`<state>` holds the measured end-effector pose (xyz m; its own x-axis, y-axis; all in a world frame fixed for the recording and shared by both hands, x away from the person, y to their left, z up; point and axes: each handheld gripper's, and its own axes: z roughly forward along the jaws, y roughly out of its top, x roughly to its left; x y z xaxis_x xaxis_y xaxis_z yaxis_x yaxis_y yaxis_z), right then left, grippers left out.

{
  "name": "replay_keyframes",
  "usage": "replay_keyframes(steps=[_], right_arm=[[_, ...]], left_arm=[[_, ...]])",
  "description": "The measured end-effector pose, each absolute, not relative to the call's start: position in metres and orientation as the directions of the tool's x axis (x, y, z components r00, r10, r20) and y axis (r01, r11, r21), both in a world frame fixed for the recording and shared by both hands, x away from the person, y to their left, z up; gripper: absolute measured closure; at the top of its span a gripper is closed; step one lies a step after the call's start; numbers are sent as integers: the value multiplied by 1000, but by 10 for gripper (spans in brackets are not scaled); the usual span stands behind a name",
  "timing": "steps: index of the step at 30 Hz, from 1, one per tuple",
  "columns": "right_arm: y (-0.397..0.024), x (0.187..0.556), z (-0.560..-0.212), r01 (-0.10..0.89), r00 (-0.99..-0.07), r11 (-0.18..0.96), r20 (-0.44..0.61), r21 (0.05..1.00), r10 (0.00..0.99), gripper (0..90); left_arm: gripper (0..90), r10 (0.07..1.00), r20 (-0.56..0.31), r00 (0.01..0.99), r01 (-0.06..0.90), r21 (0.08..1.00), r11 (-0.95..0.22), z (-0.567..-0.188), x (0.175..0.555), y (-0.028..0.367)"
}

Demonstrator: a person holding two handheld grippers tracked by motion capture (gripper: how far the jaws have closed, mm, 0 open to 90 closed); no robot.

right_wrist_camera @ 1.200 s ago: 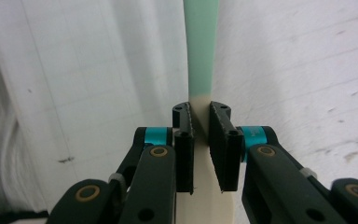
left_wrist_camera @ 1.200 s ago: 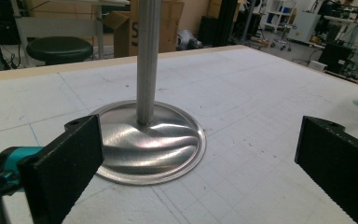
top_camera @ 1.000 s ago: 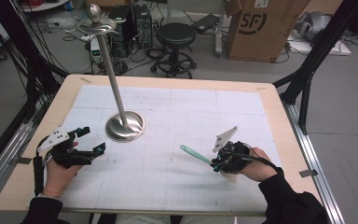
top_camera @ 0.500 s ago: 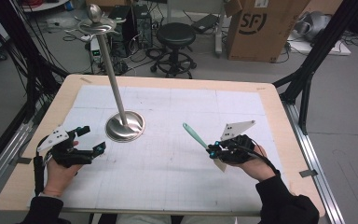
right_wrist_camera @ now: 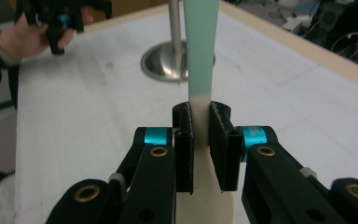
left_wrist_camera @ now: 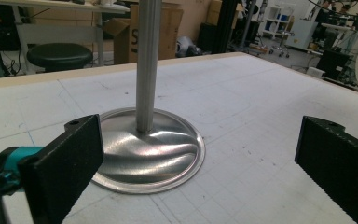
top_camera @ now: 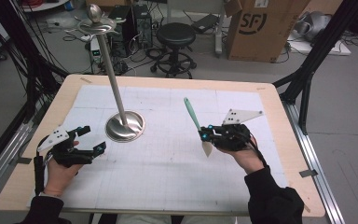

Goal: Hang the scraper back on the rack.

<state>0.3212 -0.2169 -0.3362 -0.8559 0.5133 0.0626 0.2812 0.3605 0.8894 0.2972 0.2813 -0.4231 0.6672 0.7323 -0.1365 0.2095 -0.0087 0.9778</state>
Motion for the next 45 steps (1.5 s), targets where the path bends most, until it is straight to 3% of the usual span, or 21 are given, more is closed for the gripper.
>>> replay_keyframes(steps=[5,28,45], right_arm=[[-206,331,-329,295,-847,285,111,912,521,807],[-137,363,-279,175,-870,213,50,961,490,807],[-93,379,-263,119,-866,202,2,972,501,807]], left_arm=[[17,731,-138,669,205,979,-2,-423,297,281],[18,730,-115,674,195,980,-26,-425,298,279],[17,725,-129,676,205,979,-18,-424,298,280]])
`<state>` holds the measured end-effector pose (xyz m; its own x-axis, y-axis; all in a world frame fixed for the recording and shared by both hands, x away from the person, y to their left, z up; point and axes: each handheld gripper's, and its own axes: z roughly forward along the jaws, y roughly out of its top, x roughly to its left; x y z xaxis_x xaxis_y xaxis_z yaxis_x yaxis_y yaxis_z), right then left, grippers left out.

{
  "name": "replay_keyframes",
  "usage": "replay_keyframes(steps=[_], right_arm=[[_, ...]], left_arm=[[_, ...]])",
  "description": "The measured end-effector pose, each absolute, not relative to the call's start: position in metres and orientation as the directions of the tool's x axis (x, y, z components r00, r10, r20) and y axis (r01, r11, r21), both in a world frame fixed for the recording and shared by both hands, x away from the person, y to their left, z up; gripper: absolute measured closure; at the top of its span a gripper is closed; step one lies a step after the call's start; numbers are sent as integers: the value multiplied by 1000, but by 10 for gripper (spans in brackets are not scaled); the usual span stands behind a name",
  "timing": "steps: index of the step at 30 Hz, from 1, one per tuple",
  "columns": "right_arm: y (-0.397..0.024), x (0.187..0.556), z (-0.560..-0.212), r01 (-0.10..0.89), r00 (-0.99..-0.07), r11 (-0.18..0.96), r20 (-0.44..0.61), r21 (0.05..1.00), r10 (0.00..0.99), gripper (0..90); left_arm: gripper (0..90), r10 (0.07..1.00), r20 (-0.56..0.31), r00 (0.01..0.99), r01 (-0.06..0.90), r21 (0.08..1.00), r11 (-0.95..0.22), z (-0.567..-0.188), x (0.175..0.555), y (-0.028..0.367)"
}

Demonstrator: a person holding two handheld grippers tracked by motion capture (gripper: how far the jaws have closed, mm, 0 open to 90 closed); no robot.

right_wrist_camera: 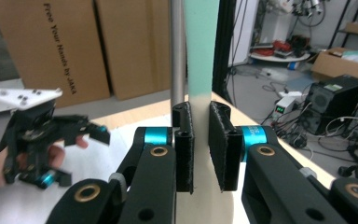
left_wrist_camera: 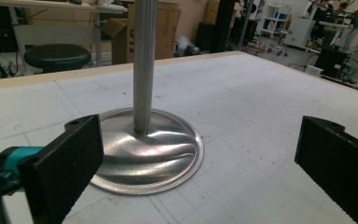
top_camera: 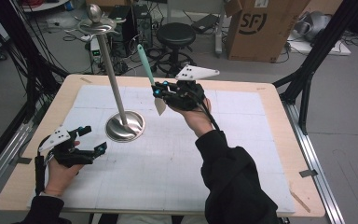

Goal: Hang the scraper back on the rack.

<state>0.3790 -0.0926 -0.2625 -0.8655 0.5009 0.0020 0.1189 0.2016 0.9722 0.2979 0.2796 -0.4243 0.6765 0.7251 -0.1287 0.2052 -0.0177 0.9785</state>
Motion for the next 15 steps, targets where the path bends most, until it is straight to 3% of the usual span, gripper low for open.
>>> replay_keyframes(steps=[15], right_arm=[[-65,383,-252,86,-866,149,0,985,500,807]], left_arm=[[18,725,-130,677,214,977,-24,-424,297,280]])
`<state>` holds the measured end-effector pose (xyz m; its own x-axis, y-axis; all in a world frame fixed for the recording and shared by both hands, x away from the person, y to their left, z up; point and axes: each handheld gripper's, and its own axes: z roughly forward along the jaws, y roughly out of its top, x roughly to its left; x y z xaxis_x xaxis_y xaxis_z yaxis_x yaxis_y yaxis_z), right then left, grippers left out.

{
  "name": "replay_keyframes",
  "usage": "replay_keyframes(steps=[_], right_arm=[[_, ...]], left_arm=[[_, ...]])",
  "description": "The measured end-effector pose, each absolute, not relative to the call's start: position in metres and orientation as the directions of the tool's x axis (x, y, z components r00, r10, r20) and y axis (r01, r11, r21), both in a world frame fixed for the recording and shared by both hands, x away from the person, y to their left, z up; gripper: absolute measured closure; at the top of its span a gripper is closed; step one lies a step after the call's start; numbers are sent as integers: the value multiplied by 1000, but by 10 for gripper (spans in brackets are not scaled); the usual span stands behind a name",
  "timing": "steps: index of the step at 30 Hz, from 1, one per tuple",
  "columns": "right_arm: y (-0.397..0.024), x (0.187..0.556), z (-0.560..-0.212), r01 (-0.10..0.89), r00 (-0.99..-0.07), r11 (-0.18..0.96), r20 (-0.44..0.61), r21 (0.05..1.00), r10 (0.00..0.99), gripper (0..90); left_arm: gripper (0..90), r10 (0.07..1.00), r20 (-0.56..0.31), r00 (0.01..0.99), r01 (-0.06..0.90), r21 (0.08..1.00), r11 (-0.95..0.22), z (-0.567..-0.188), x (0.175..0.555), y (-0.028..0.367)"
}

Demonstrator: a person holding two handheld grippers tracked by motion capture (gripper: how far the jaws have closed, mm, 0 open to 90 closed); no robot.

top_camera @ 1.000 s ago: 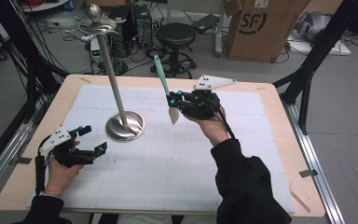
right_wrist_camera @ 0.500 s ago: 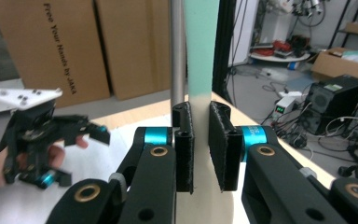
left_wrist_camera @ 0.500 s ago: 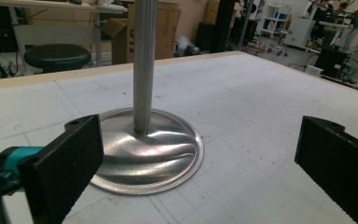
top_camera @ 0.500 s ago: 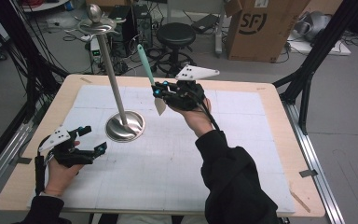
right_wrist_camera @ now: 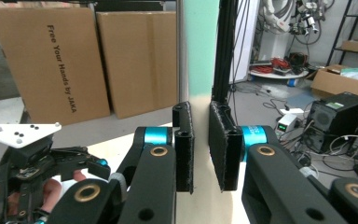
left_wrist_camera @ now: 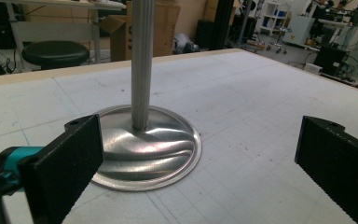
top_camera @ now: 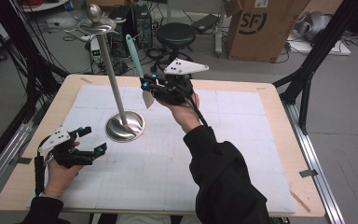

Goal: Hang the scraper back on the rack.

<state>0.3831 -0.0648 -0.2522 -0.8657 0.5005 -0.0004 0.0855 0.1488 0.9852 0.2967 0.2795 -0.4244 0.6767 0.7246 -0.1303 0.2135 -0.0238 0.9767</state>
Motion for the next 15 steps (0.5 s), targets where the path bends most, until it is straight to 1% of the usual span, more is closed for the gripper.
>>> replay_keyframes(steps=[7,15], right_arm=[[-58,386,-246,77,-859,144,-7,987,511,807],[-52,389,-247,84,-859,149,-4,985,511,807]], left_arm=[[17,722,-134,679,216,976,-22,-424,297,280],[17,717,-135,683,216,976,-22,-425,297,280]])
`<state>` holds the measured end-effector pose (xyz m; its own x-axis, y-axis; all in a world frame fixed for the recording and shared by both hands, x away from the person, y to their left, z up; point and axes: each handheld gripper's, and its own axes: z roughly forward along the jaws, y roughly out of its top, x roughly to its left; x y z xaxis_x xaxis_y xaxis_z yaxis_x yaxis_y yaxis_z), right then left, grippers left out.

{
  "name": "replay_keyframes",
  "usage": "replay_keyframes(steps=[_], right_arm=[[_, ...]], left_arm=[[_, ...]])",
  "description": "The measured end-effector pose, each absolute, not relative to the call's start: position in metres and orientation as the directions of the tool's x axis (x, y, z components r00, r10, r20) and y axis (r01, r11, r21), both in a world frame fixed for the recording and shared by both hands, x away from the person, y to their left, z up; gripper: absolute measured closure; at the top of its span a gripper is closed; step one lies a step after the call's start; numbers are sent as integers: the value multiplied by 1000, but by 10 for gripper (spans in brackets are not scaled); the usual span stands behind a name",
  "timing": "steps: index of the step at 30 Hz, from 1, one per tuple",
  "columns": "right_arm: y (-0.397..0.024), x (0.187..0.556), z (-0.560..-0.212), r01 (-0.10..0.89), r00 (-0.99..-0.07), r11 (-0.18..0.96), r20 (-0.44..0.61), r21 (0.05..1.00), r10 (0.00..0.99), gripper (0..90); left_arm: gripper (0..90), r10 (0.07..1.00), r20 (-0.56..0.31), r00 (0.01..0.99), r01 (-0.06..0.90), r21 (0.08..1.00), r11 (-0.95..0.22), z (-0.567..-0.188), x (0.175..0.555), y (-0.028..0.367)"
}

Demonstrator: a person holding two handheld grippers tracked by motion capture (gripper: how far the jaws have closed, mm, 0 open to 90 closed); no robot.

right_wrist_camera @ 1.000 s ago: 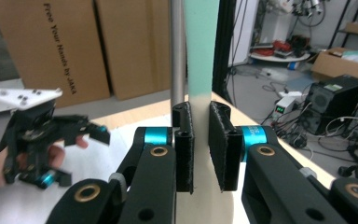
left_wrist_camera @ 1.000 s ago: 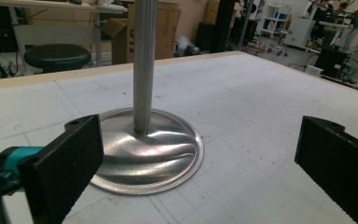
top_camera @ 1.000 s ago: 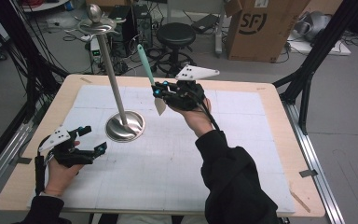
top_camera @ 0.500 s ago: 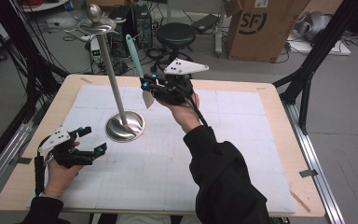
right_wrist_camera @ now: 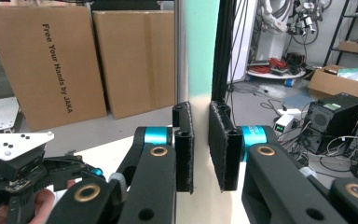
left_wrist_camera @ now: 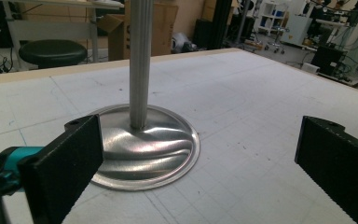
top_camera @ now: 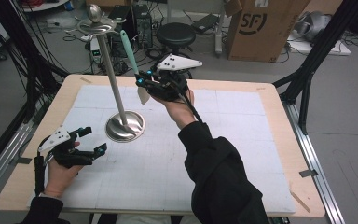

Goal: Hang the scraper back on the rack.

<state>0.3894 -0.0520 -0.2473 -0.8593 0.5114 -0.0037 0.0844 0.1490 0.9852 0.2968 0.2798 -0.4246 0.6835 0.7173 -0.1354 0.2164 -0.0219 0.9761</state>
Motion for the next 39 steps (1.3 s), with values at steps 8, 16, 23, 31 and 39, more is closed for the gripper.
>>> replay_keyframes(steps=[8,16,23,31,39], right_arm=[[-52,390,-245,79,-859,150,-9,986,512,807],[-50,391,-245,79,-861,140,-3,987,509,807],[-47,393,-245,83,-863,136,3,987,506,807],[-44,393,-247,75,-864,146,-9,986,503,807],[-42,395,-250,79,-861,156,-12,985,509,807]], left_arm=[[17,722,-136,678,214,977,-16,-424,297,280],[18,723,-138,677,216,976,-16,-424,296,280],[18,721,-146,677,218,976,-8,-425,295,282],[18,723,-144,676,217,976,-8,-425,295,283],[17,722,-144,676,218,976,-10,-425,295,283]])
